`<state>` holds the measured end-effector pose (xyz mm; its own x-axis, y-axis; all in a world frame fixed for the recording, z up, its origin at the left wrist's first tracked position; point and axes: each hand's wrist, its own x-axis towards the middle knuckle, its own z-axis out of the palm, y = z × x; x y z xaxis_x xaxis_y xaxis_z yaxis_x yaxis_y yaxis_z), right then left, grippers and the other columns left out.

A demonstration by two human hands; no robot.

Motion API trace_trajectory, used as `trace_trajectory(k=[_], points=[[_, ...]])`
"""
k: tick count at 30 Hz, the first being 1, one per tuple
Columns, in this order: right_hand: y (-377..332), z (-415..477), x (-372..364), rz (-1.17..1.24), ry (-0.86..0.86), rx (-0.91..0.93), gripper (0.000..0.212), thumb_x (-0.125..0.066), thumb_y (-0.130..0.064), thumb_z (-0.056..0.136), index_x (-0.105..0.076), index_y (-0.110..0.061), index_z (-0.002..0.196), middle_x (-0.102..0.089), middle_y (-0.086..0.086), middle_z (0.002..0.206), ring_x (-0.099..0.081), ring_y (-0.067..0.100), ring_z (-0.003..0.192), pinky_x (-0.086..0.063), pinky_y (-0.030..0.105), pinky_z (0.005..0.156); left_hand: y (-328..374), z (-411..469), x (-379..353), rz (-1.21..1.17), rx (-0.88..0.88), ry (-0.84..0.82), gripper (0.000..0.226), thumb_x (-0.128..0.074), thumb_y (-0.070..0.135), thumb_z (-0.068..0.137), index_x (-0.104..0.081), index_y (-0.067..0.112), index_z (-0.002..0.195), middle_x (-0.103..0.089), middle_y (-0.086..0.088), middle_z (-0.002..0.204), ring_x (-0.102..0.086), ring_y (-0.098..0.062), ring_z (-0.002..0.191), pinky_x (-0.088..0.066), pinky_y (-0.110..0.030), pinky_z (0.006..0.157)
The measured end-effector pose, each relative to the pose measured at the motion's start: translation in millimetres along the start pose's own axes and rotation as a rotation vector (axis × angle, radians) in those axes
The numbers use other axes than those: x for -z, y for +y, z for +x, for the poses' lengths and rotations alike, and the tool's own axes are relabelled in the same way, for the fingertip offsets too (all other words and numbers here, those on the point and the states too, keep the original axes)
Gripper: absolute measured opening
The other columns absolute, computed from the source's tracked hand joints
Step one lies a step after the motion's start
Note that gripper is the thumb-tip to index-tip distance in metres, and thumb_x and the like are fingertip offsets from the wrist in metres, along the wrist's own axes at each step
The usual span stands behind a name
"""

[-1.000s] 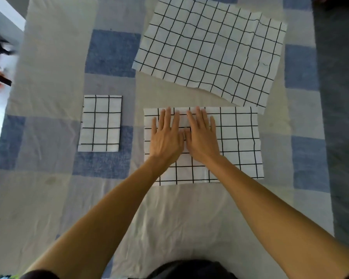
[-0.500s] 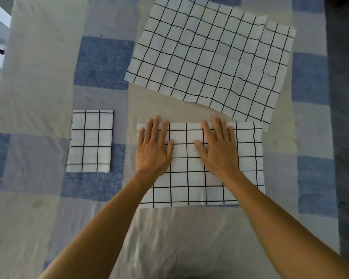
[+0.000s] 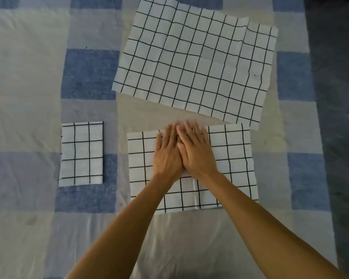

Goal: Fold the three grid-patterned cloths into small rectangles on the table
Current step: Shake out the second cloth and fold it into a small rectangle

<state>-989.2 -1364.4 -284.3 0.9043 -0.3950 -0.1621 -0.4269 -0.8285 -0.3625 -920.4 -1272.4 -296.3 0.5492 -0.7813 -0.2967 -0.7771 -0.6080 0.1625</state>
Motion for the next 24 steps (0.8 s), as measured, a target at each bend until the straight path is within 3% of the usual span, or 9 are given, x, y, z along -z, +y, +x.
trace_trajectory(k=[4, 6, 11, 16, 19, 21, 24], points=[[15, -4, -4, -0.071, -0.07, -0.001, 0.062, -0.004, -0.052, 0.1, -0.017, -0.021, 0.151, -0.012, 0.007, 0.16, -0.001, 0.023, 0.148, -0.007, 0.045, 0.12, -15, -4, 3, -0.03, 0.013, 0.031, 0.062, -0.02, 0.046, 0.1, 0.007, 0.021, 0.15, 0.012, -0.006, 0.157, 0.015, -0.021, 0.143, 0.0, -0.041, 0.118], [36, -14, 2, -0.101, -0.051, -0.067, 0.06, -0.009, -0.052, 0.1, -0.018, -0.023, 0.152, -0.01, 0.005, 0.161, 0.0, 0.022, 0.148, -0.006, 0.045, 0.12, -27, -10, 6, -0.097, 0.107, 0.061, 0.058, -0.013, 0.045, 0.1, 0.008, 0.023, 0.149, 0.01, -0.004, 0.157, 0.014, -0.019, 0.143, 0.002, -0.039, 0.118], [90, -40, 17, -0.137, 0.006, -0.273, 0.062, -0.013, -0.051, 0.099, -0.015, -0.02, 0.152, -0.006, 0.007, 0.161, 0.001, 0.025, 0.148, -0.003, 0.045, 0.12, -59, -24, 11, -0.141, 0.234, 0.06, 0.063, -0.011, 0.05, 0.098, 0.014, 0.021, 0.147, 0.015, -0.002, 0.155, 0.017, -0.018, 0.143, 0.006, -0.038, 0.117], [81, -40, 23, -0.086, 0.078, -0.375, 0.06, -0.019, -0.046, 0.099, -0.022, -0.017, 0.151, -0.01, 0.009, 0.16, -0.001, 0.027, 0.148, 0.001, 0.049, 0.119, -53, -22, 13, -0.088, 0.268, 0.059, 0.062, -0.013, 0.045, 0.099, 0.007, 0.014, 0.149, 0.012, -0.005, 0.157, 0.015, -0.021, 0.143, 0.014, -0.043, 0.114], [43, -25, 21, -0.009, 0.125, -0.207, 0.053, -0.024, -0.035, 0.1, -0.029, -0.012, 0.148, -0.016, 0.01, 0.159, -0.002, 0.025, 0.147, 0.0, 0.046, 0.12, -40, -17, 16, -0.079, 0.121, 0.108, 0.053, -0.02, 0.03, 0.102, -0.008, 0.008, 0.149, -0.003, -0.01, 0.157, 0.005, -0.025, 0.144, 0.007, -0.045, 0.116], [11, -10, 13, 0.067, 0.064, -0.059, 0.054, -0.02, -0.035, 0.1, -0.029, -0.01, 0.148, -0.018, 0.01, 0.159, -0.002, 0.023, 0.147, -0.003, 0.044, 0.12, -27, -12, 13, -0.121, 0.045, 0.108, 0.053, -0.025, 0.025, 0.102, -0.005, 0.009, 0.149, -0.003, -0.01, 0.157, 0.007, -0.023, 0.144, 0.003, -0.043, 0.117], [-16, 2, -3, 0.058, -0.041, -0.01, 0.063, -0.009, -0.045, 0.099, -0.021, -0.01, 0.15, -0.016, 0.009, 0.159, -0.003, 0.023, 0.148, -0.002, 0.042, 0.121, -18, -10, 5, -0.106, 0.015, 0.058, 0.061, -0.03, 0.033, 0.1, 0.0, 0.013, 0.149, 0.004, -0.007, 0.156, 0.01, -0.021, 0.144, 0.002, -0.04, 0.118]])
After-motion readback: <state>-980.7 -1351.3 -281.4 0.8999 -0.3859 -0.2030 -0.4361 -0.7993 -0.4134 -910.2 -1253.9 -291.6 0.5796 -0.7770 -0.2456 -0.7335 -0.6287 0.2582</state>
